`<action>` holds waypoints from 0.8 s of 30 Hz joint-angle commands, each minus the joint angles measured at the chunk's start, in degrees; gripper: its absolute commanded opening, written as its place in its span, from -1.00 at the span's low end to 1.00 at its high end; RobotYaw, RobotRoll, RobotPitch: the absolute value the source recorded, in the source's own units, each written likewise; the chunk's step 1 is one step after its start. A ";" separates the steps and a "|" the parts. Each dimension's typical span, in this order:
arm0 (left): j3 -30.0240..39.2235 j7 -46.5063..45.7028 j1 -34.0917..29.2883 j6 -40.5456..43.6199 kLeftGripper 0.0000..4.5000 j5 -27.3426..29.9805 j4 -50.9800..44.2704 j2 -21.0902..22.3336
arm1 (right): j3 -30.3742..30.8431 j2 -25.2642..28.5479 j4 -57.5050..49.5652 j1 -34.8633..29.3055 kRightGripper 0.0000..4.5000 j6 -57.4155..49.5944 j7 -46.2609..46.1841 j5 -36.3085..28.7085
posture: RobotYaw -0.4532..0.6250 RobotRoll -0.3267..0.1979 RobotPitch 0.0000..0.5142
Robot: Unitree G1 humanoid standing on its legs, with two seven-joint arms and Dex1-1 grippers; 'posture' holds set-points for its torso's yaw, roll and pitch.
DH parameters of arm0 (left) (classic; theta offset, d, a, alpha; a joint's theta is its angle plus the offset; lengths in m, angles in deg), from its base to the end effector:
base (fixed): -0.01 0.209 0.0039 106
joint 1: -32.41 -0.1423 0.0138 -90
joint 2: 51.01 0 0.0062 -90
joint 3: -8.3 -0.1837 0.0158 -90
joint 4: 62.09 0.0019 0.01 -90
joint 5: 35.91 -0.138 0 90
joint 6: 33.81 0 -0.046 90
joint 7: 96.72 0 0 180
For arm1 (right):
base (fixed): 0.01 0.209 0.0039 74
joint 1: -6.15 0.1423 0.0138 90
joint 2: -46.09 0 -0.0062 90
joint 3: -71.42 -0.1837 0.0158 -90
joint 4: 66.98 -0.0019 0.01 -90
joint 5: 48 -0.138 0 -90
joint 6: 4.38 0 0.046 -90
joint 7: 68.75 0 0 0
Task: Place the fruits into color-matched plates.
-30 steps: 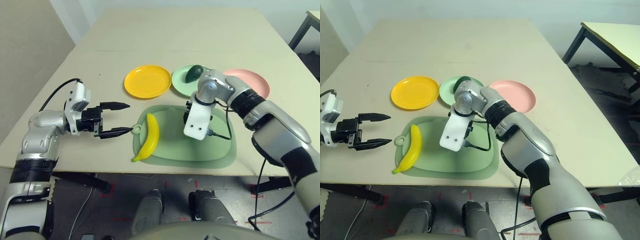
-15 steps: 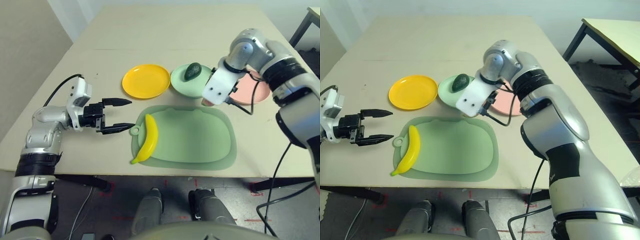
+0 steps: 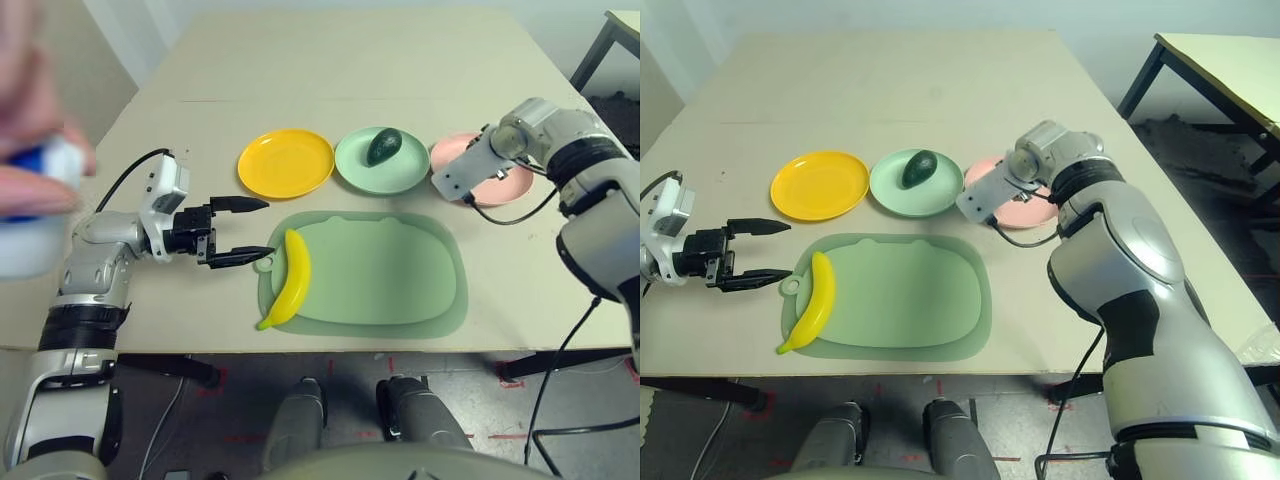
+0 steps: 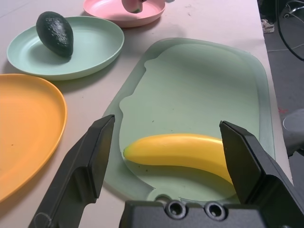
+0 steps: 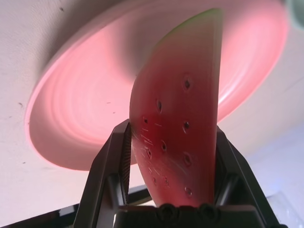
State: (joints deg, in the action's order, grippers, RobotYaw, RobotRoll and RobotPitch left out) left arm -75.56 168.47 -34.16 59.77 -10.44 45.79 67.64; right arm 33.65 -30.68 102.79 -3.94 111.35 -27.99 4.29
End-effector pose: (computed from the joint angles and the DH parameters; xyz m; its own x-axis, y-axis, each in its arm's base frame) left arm 0.2628 0.3114 0.1631 0.3146 -0.9228 -0.2222 0.9421 0.2749 0.1922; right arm 0.3753 -0.1896 0.2153 0.6430 -0.1318 -0.7545 -0.6701 -0.5739 -0.4708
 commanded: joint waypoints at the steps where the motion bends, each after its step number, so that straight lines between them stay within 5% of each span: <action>1: 0.47 0.28 -0.72 0.64 1.00 0.19 -0.91 1.14 | -0.94 -0.51 0.71 -1.79 -0.02 -2.73 -0.96 0.65 | -0.08 0.25 -0.44; 3: 0.49 0.37 -0.67 0.83 1.00 0.26 -1.01 1.43 | -1.19 -0.44 0.80 -2.28 -0.02 -4.24 -1.45 0.80 | -0.08 0.25 -0.42; 10: -0.01 0.71 -0.11 0.94 1.00 0.08 -0.42 1.63 | -1.53 0.09 0.56 -1.46 0.99 -3.52 -1.11 1.56 | -0.12 0.25 -0.43; 18: -0.85 2.06 1.63 0.43 1.00 -0.43 1.64 1.35 | -3.34 2.43 -0.91 7.01 0.99 4.38 7.19 0.64 | -0.17 0.25 -0.47; 21: -0.75 2.42 1.29 0.07 1.00 -0.58 1.91 1.38 | -7.59 3.53 -2.10 9.87 0.99 9.66 14.82 -3.91 | -0.17 0.25 -0.47; 24: -0.41 1.99 1.15 -0.34 1.00 -0.59 1.74 1.15 | -18.83 3.68 -4.24 10.56 0.99 10.68 25.89 -16.58 | -0.13 0.25 -0.45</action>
State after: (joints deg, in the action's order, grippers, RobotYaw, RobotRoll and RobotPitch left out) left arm -75.84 170.39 -32.43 60.04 -10.56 47.17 68.84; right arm 19.51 -27.08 99.87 6.39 121.35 -7.48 -6.09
